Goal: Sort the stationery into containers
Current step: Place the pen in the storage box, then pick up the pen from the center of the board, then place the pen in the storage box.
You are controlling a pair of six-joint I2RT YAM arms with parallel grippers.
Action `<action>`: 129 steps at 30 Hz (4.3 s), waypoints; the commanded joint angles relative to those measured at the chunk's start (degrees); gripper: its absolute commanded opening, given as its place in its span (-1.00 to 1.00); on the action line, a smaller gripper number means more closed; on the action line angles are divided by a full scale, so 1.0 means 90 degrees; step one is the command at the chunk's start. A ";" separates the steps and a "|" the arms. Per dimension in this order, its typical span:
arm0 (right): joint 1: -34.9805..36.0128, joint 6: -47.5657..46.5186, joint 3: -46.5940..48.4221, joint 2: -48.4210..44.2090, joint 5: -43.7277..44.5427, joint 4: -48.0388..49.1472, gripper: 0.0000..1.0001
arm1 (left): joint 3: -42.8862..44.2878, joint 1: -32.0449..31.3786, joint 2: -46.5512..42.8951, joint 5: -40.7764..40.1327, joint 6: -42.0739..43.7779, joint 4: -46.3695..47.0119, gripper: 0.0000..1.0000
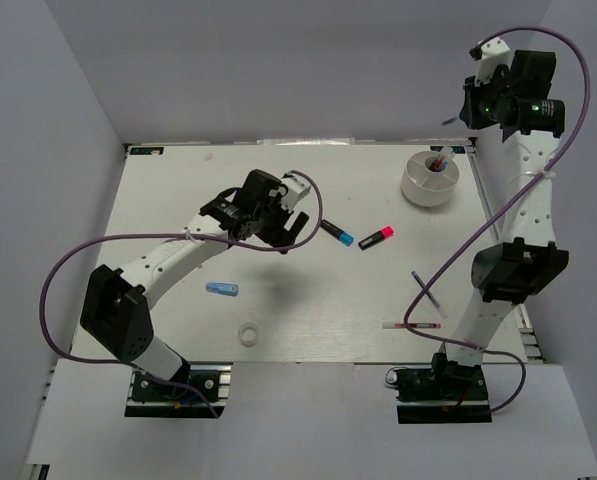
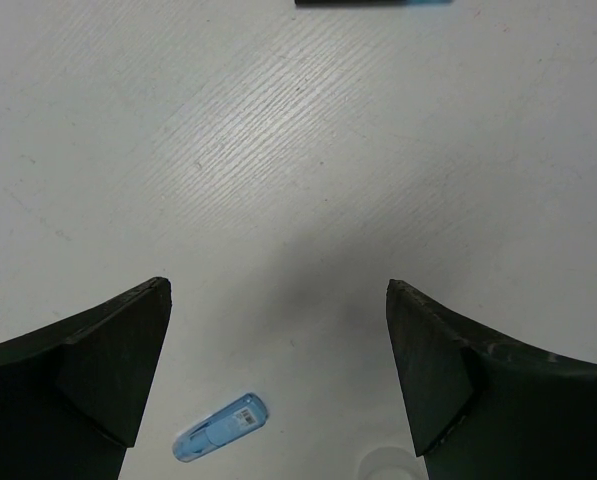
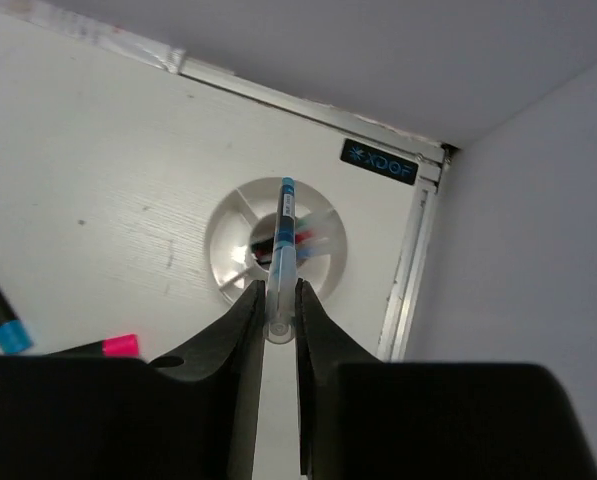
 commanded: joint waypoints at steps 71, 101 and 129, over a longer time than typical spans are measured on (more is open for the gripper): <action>-0.0156 -0.1100 -0.9748 -0.3530 0.0425 0.1282 -0.23 | -0.0251 0.0357 0.0041 0.1669 -0.0486 0.0244 0.96; 0.0574 -0.2368 -0.8220 -0.3032 -0.0815 0.0591 -1.00 | -0.0252 0.1196 0.0138 0.5085 -0.1100 0.0566 0.89; 0.4151 -0.2165 -0.3450 -0.0248 -0.3129 -0.2799 -1.00 | -0.1793 0.0759 -0.2537 0.4492 0.5411 0.0782 0.22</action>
